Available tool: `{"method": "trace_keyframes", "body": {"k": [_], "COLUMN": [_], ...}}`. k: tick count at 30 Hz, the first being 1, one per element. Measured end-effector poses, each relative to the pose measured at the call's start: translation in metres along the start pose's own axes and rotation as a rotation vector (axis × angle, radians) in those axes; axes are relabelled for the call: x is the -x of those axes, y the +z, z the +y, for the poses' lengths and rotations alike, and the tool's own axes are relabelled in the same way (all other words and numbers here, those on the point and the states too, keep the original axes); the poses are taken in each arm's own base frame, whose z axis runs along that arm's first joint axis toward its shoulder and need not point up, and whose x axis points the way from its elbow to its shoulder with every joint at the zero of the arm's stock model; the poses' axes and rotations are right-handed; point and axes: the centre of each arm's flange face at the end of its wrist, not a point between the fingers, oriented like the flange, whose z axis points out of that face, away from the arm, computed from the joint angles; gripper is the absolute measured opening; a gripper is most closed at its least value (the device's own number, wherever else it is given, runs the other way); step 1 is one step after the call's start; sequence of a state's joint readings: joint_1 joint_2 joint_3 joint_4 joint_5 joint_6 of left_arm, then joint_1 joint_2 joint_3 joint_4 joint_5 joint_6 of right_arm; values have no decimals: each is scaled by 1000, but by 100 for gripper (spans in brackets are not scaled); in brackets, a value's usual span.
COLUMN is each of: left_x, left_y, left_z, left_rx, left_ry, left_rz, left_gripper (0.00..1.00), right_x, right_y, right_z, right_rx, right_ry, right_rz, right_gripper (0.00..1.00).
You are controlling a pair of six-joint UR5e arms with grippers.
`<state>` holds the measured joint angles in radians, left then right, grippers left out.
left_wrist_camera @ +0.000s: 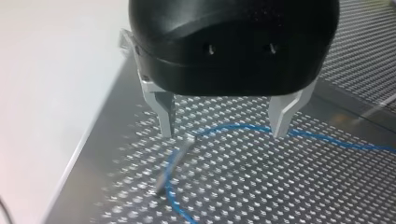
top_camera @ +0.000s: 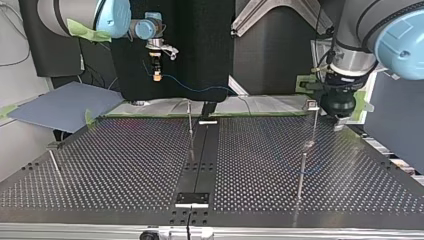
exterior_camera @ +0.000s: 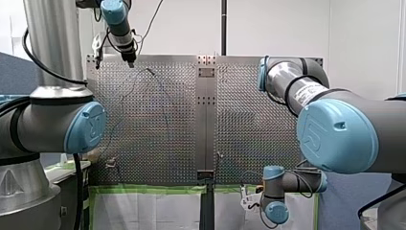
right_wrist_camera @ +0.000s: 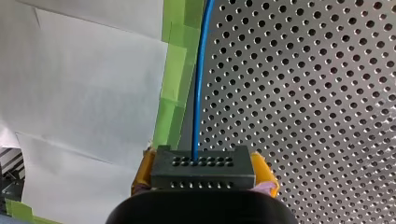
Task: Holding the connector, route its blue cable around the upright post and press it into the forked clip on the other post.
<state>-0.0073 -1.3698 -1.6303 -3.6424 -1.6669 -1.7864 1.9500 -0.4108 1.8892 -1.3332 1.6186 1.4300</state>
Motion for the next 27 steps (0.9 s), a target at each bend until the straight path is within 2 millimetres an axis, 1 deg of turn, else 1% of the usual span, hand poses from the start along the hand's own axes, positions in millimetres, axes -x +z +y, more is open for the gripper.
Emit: {"method": "trace_keyframes", "body": {"k": [14,19,27], "left_x": [50,54,50], "left_y": [-14,-16,-13], "left_z": [-9,-11,-15], "left_rx": [-17,-20,-40], "left_ry": [-28,-32,-41], "left_rz": [-115,-124,-105], "left_gripper": [100,100,100], "right_x": [0,0,0], "right_y": [-1,-1,-1], "right_z": [-2,-2,-2], "right_rx": [-3,-4,-3], "right_ry": [0,-1,-1], "right_rz": [0,-1,0], "right_gripper": [0,0,0]}}
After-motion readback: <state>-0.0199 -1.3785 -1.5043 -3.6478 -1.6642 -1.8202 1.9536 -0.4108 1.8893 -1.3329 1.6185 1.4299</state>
